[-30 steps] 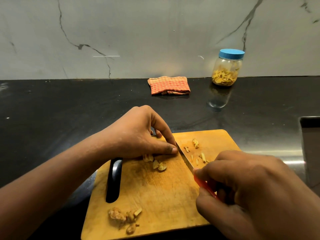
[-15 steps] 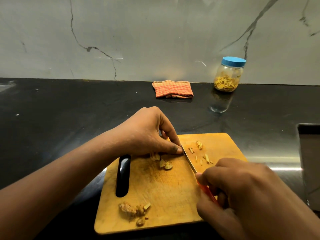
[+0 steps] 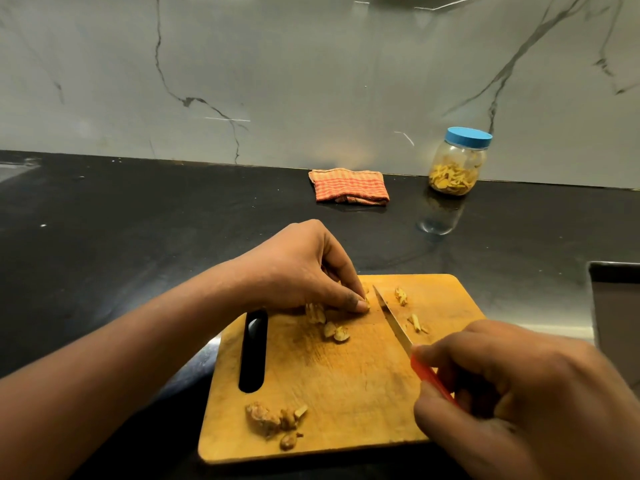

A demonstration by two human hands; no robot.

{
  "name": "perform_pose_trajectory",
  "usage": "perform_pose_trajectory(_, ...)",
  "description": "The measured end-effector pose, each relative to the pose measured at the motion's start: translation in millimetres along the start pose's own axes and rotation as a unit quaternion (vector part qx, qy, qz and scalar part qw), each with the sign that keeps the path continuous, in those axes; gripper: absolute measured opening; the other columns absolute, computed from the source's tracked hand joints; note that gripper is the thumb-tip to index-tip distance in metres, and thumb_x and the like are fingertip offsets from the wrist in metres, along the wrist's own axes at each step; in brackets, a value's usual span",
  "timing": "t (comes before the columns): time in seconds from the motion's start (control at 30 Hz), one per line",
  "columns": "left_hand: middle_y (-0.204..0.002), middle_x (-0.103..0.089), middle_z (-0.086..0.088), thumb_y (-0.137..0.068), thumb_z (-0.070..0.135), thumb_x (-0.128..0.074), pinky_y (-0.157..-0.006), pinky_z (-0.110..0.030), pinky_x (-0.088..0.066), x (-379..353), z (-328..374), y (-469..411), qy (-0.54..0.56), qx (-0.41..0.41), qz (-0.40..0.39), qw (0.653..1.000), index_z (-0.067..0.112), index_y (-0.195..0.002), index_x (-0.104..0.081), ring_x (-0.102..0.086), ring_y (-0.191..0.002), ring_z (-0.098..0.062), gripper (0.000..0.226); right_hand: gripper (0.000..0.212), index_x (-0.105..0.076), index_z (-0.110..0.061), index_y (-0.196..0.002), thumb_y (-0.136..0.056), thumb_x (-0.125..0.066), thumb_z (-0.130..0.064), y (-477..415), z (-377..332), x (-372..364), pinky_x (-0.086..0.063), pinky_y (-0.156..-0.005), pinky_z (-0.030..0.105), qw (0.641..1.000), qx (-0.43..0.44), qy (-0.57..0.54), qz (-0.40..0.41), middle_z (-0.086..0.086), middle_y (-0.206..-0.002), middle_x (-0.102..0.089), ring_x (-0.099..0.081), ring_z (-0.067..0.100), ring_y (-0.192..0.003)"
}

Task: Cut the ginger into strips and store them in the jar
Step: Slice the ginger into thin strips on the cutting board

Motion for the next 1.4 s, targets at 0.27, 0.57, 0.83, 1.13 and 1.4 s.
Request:
perform_pose_trajectory(0.27, -0.085, -0.076, 0.008, -0.076, 0.023, -0.082, -0.085, -0.032, -0.059, -1.1, -2.0, -0.9, 0.017, 0.007, -0.008, 1.0, 0.02, -0.085, -0.081, -0.071, -0.087, -0.007, 0.009, 0.023, -0.074, -0.032, -0.067, -0.061, -0.054, -0.043, -4.6, -4.6, -2.5, -0.038, -0.042, 0.012, 1.0, -0.013, -0.016, -0.018, -0.013, -0.05, -0.053, -0.045, -0.003, -0.041)
perform_pose_trajectory(0.57, -0.086, -0.076, 0.009, -0.076, 0.024, -0.082, -0.088, -0.034, -0.058, -1.3, -1.6, -1.2, 0.013, 0.005, -0.008, 1.0, 0.022, -0.083, -0.081, -0.07, -0.089, -0.007, 0.007, 0.031, -0.075, -0.028, -0.073, -0.062, -0.051, -0.046, -15.9, -7.5, -9.2, -0.043, -0.044, 0.015, 0.998, -0.034, 0.023, -0.053, -0.013, -0.054, -0.054, -0.05, 0.003, -0.047)
perform_pose_trajectory(0.83, -0.085, -0.076, 0.01, -0.076, 0.025, -0.082, -0.091, -0.034, -0.057, -1.4, 0.9, -0.8, -0.009, 0.002, -0.008, 1.0, 0.024, -0.084, -0.081, -0.07, -0.087, -0.005, 0.008, 0.026, -0.064, -0.023, -0.099, -0.086, -0.052, -0.042, -27.8, -10.2, -12.2, -0.042, -0.069, 0.017, 0.997, -0.033, 0.034, -0.06, -0.007, -0.085, -0.055, -0.05, 0.006, -0.08)
perform_pose_trajectory(1.13, -0.087, -0.075, 0.012, -0.076, 0.029, -0.082, -0.088, -0.035, -0.058, -0.2, 0.5, -0.1, -0.02, 0.004, -0.002, 1.0, 0.024, -0.085, -0.081, -0.068, -0.09, -0.005, 0.01, 0.027, -0.065, -0.031, -0.052, -0.059, -0.043, -0.045, -3.9, -5.1, -20.5, -0.034, -0.034, 0.007, 0.996, -0.014, 0.078, -0.03, -0.005, -0.044, -0.048, -0.044, 0.004, -0.034)
perform_pose_trajectory(1.4, -0.086, -0.076, 0.01, -0.075, 0.03, -0.083, -0.086, -0.033, -0.059, 0.3, 0.0, 0.2, -0.011, 0.011, 0.002, 1.0, 0.022, -0.085, -0.081, -0.07, -0.088, -0.005, 0.013, 0.026, -0.074, -0.03, -0.067, -0.062, -0.051, -0.043, -1.0, -4.6, -5.2, -0.039, -0.042, 0.015, 0.999, -0.024, 0.025, 0.017, -0.009, -0.052, -0.054, -0.049, 0.004, -0.041)
Point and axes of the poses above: each hand's wrist, its own y-axis away from the middle knuckle, its own x-axis out of the back of the hand, z = x × y, the point moved 5 cm from there along -y, towards the middle knuckle
